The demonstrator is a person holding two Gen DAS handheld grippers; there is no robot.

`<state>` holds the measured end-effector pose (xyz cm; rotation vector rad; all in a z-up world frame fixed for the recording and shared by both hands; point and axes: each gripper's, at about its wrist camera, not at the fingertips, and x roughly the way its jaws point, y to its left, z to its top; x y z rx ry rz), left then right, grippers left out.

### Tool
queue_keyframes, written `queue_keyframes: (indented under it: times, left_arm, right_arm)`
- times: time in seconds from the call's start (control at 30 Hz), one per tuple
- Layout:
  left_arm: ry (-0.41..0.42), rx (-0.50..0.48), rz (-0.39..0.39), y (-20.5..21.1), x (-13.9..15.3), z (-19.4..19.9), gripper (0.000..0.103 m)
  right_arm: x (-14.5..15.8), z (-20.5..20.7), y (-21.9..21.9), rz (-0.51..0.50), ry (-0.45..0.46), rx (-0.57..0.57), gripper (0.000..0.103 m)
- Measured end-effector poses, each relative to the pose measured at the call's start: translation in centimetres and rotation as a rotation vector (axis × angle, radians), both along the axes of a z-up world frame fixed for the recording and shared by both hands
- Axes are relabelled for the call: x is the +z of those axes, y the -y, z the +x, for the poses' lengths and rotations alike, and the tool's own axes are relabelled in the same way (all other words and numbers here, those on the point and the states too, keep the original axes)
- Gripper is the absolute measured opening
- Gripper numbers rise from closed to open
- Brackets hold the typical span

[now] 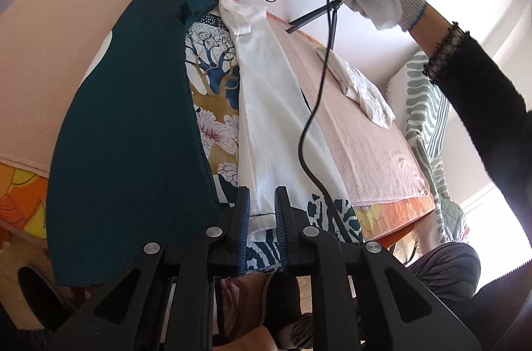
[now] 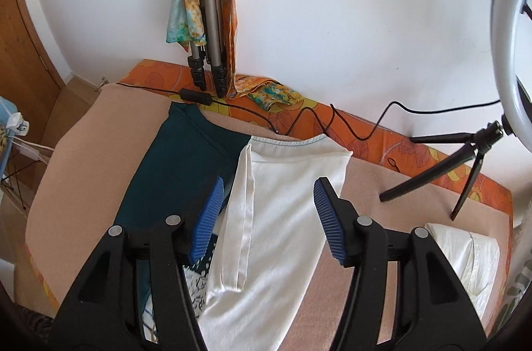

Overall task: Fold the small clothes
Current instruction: 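Open both tools and release the cream side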

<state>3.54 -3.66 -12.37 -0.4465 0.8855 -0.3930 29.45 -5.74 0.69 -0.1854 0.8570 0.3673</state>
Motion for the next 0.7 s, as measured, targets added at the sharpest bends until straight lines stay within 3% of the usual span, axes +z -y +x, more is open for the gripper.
queue_keyframes:
  times: [0.13, 0.23, 0.37, 0.53, 0.57, 0.67, 0.7]
  left_arm:
    - [0.043, -0.021, 0.057, -0.4, 1.5, -1.0, 0.013]
    - [0.064, -0.058, 0.096, -0.4, 2.2, -1.3, 0.014]
    - [0.057, -0.089, 0.101, -1.3, 2.6, -1.1, 0.014]
    - [-0.009, -0.167, 0.072, -1.1, 2.2, 0.1, 0.014]
    - [-0.023, -0.183, 0.073, -0.7, 2.0, 0.4, 0.015]
    - [-0.061, -0.202, 0.09, 0.3, 1.2, 1.5, 0.036]
    - [-0.069, -0.21, 0.094, 0.7, 0.9, 1.7, 0.036]
  right_arm:
    - [0.1, -7.2, 3.9, 0.016, -0.002, 0.0, 0.059]
    - [-1.7, -12.8, 6.6, 0.046, -0.047, -0.012, 0.059]
    - [-6.2, -19.7, 10.1, 0.109, -0.135, -0.035, 0.059]
    - [-12.5, -25.8, 12.5, 0.171, -0.26, -0.075, 0.058]
    - [-13.5, -26.6, 12.6, 0.179, -0.278, -0.077, 0.058]
    - [-15.5, -28.1, 12.5, 0.195, -0.309, -0.068, 0.055]
    - [-16.0, -28.2, 12.4, 0.194, -0.317, -0.066, 0.054]
